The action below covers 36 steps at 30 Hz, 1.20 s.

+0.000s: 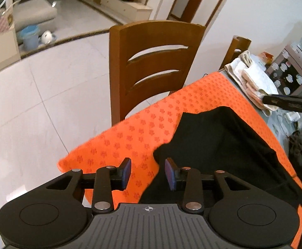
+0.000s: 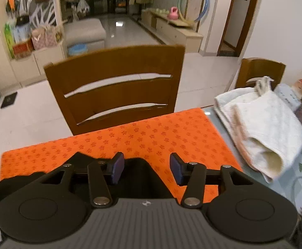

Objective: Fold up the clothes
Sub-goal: 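Lower the black garment onto the orange mat with both grippers, laying it flat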

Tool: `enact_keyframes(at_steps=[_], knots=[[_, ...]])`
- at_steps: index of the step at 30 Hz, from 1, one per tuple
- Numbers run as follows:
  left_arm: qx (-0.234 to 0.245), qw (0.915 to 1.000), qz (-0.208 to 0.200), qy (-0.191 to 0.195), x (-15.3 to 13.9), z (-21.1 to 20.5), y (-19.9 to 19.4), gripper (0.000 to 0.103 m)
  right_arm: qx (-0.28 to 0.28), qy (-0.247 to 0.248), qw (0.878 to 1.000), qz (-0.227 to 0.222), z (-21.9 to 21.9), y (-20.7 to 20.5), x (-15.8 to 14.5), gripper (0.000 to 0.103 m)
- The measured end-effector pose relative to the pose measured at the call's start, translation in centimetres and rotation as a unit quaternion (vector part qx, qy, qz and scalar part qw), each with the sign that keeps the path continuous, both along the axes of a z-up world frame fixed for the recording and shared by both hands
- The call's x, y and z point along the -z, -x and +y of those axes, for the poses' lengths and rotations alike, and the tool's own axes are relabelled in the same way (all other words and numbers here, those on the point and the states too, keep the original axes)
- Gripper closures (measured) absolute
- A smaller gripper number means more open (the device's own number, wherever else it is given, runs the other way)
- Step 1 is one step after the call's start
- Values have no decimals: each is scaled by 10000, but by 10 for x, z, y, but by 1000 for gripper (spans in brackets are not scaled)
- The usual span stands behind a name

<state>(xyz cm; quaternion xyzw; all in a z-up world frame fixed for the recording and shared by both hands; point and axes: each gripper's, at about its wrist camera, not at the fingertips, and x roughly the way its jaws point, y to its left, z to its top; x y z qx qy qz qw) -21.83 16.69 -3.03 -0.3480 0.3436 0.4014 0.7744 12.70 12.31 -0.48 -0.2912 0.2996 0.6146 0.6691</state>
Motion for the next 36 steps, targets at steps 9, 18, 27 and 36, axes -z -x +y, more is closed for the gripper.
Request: enact_keyframes(at_steps=[9, 18, 27, 36], knots=[[704, 9974, 158, -65, 7, 6, -16, 62, 757, -242, 9968, 118, -144, -7, -36, 47], [1002, 9942, 385, 23, 23, -1, -31, 62, 1772, -286, 9832, 318, -292, 6, -21, 47], [1507, 9841, 869, -350, 29, -34, -36, 59, 2698, 42, 9618, 467, -427, 57, 40, 47], [1425, 9838, 1004, -428, 45, -54, -18, 58, 3562, 256, 9251, 1291, -523, 116, 105, 47]])
